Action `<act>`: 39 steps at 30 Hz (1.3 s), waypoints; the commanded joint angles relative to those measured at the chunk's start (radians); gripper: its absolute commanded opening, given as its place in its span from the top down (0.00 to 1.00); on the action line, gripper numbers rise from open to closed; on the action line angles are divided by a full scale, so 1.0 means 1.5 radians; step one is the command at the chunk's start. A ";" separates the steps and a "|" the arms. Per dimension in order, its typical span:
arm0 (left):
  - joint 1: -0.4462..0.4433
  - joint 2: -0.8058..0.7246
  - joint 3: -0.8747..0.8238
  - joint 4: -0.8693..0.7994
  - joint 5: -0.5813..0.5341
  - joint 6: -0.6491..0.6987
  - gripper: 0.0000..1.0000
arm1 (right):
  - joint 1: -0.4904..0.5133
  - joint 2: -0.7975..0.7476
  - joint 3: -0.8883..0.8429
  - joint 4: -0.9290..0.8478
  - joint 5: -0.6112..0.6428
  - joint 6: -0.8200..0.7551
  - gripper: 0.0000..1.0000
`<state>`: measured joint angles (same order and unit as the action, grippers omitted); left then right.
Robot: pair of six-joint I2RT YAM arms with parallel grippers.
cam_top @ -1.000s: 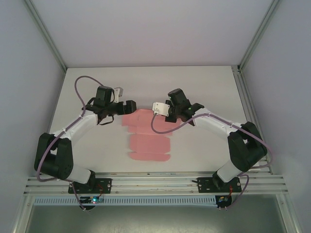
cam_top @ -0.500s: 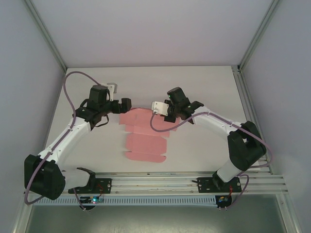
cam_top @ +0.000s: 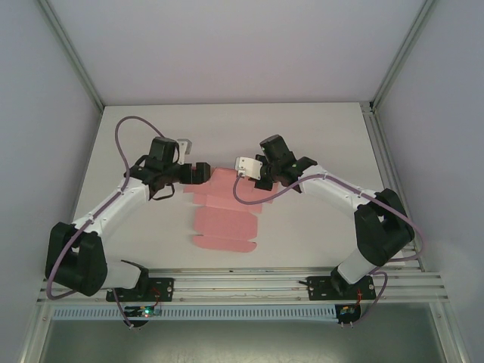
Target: Assemble paper box
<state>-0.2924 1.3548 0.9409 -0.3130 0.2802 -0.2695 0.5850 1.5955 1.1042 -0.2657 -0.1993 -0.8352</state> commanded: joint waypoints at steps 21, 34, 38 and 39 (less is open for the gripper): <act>-0.033 -0.080 -0.058 -0.022 -0.234 -0.159 0.00 | 0.089 -0.013 -0.179 0.460 0.423 -0.041 1.00; 0.048 -0.043 -0.130 -0.044 -0.253 -0.267 0.00 | 0.089 -0.059 -0.212 0.449 0.343 0.007 1.00; 0.054 -0.008 -0.141 0.041 -0.206 -0.265 0.00 | 0.089 -0.068 -0.213 0.426 0.323 0.017 1.00; 0.053 -0.001 -0.139 0.056 -0.197 -0.263 0.00 | 0.089 -0.071 -0.213 0.421 0.318 0.020 1.00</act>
<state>-0.2203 1.3384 0.7307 -0.3359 -0.0547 -0.6407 0.7162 1.5200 0.7887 0.3874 0.3161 -0.8402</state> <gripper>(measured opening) 0.999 0.050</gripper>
